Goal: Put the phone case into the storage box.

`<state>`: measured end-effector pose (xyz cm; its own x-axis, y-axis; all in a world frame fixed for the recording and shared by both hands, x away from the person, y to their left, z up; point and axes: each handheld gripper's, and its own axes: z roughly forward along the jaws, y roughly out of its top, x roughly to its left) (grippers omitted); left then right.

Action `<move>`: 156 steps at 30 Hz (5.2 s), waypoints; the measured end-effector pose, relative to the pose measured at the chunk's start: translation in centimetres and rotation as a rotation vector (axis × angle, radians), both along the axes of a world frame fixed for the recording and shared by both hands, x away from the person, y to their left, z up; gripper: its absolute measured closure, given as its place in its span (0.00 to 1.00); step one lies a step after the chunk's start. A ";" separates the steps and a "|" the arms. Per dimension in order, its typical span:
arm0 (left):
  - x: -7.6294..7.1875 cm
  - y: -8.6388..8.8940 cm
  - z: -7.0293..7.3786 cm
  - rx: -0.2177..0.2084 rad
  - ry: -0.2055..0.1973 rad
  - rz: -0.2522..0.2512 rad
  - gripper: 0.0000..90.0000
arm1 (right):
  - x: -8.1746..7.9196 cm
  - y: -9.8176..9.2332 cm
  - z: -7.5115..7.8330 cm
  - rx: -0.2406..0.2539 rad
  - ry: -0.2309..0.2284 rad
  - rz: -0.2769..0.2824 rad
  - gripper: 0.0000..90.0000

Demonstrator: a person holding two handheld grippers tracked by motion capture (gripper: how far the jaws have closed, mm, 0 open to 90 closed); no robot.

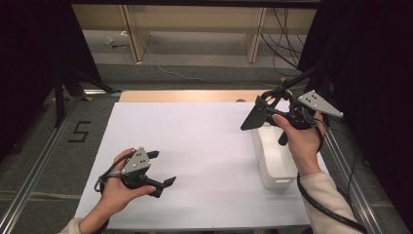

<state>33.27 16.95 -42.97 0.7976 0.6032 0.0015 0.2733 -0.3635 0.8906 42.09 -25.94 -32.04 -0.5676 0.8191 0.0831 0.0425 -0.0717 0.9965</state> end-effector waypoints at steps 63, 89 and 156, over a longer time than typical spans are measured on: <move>0.1 0.1 0.1 -0.011 -0.001 -0.002 0.00 | 1.1 -3.3 -0.7 -0.035 0.013 -0.134 0.17; 0.1 0.1 0.0 -0.012 0.002 -0.002 0.00 | 1.7 -3.8 -1.2 -0.078 0.028 -0.171 0.18; 0.2 0.1 -0.1 -0.013 0.007 -0.004 0.00 | 4.8 -2.9 -2.9 -0.188 0.065 -0.212 0.18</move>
